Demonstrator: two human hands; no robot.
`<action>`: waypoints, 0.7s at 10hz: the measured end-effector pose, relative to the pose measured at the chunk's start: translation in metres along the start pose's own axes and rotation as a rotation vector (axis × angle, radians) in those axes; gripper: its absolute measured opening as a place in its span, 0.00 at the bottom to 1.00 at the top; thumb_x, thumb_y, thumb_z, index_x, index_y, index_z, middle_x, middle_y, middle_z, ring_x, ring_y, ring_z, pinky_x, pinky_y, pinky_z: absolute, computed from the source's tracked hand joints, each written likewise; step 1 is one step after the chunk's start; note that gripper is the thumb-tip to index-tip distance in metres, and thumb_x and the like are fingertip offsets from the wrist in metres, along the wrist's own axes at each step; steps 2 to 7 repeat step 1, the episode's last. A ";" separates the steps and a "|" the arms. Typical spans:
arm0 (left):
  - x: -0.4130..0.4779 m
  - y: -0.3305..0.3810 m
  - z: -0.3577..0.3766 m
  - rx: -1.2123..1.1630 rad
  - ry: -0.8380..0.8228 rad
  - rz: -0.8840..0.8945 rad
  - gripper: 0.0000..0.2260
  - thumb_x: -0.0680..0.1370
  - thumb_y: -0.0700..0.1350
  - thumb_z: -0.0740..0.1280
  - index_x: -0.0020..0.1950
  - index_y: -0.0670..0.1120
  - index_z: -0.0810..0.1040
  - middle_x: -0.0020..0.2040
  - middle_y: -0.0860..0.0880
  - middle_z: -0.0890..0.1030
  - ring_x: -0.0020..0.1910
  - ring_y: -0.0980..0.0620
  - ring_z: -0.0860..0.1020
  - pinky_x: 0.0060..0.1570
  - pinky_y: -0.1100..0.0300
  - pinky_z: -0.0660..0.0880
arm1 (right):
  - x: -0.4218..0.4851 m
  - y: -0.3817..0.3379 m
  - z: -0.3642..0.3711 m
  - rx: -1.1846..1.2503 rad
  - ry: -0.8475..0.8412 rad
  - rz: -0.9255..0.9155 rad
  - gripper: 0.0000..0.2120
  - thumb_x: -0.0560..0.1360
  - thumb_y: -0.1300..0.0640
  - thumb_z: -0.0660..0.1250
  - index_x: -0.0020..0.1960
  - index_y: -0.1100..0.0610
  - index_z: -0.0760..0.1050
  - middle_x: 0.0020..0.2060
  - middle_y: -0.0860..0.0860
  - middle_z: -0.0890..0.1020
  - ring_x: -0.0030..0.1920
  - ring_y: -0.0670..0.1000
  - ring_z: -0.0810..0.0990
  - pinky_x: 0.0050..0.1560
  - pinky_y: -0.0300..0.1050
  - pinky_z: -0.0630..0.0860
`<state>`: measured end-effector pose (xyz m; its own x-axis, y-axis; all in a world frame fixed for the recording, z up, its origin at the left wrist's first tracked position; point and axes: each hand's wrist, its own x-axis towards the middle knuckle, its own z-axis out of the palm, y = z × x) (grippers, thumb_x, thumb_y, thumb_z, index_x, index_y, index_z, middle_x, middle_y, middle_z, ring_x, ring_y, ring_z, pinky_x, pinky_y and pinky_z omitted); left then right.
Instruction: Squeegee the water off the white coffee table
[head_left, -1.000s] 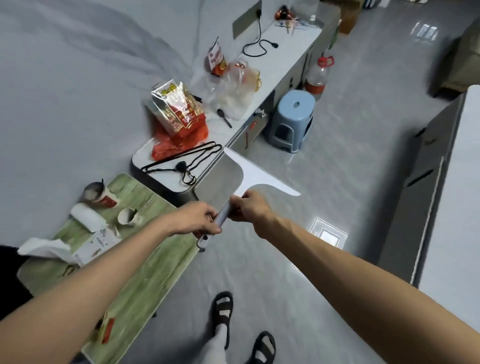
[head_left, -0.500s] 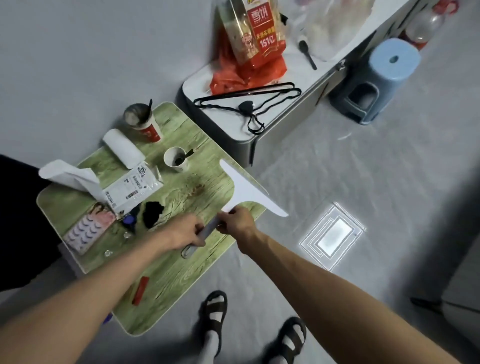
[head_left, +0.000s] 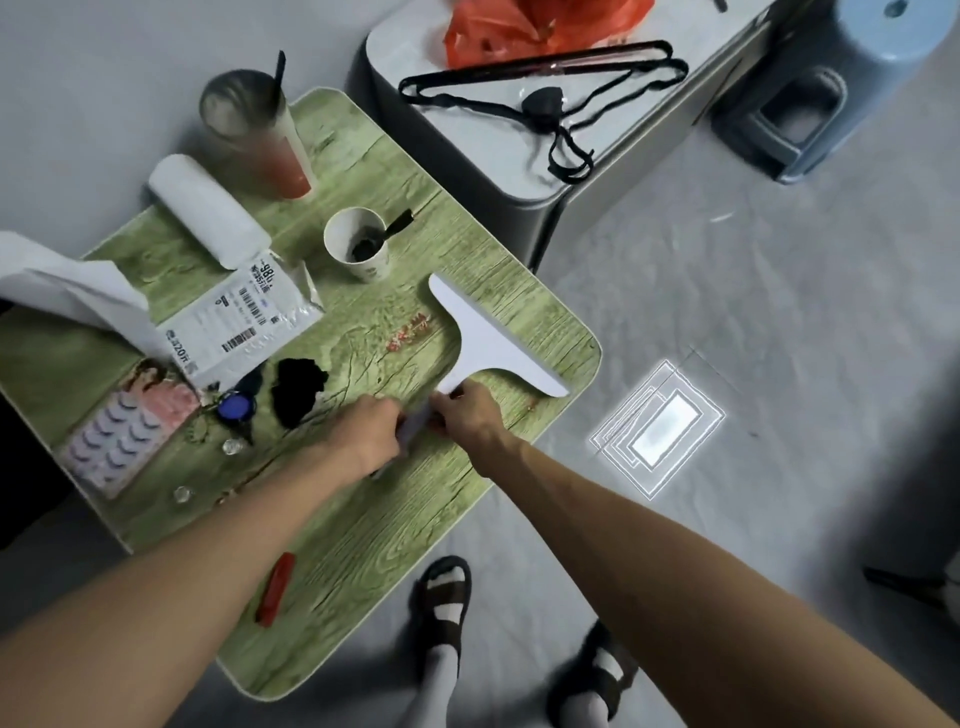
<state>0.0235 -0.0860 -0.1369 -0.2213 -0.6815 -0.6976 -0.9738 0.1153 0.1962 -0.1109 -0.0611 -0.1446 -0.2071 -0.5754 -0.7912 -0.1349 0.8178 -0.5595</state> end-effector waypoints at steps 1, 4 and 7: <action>-0.002 0.004 -0.007 0.089 0.045 0.032 0.10 0.71 0.44 0.73 0.51 0.45 0.78 0.49 0.42 0.83 0.47 0.41 0.82 0.46 0.52 0.80 | -0.005 -0.003 -0.010 -0.026 -0.063 0.010 0.08 0.76 0.57 0.67 0.43 0.62 0.79 0.46 0.61 0.84 0.46 0.59 0.84 0.53 0.58 0.80; -0.002 0.004 -0.007 0.089 0.045 0.032 0.10 0.71 0.44 0.73 0.51 0.45 0.78 0.49 0.42 0.83 0.47 0.41 0.82 0.46 0.52 0.80 | -0.005 -0.003 -0.010 -0.026 -0.063 0.010 0.08 0.76 0.57 0.67 0.43 0.62 0.79 0.46 0.61 0.84 0.46 0.59 0.84 0.53 0.58 0.80; -0.002 0.004 -0.007 0.089 0.045 0.032 0.10 0.71 0.44 0.73 0.51 0.45 0.78 0.49 0.42 0.83 0.47 0.41 0.82 0.46 0.52 0.80 | -0.005 -0.003 -0.010 -0.026 -0.063 0.010 0.08 0.76 0.57 0.67 0.43 0.62 0.79 0.46 0.61 0.84 0.46 0.59 0.84 0.53 0.58 0.80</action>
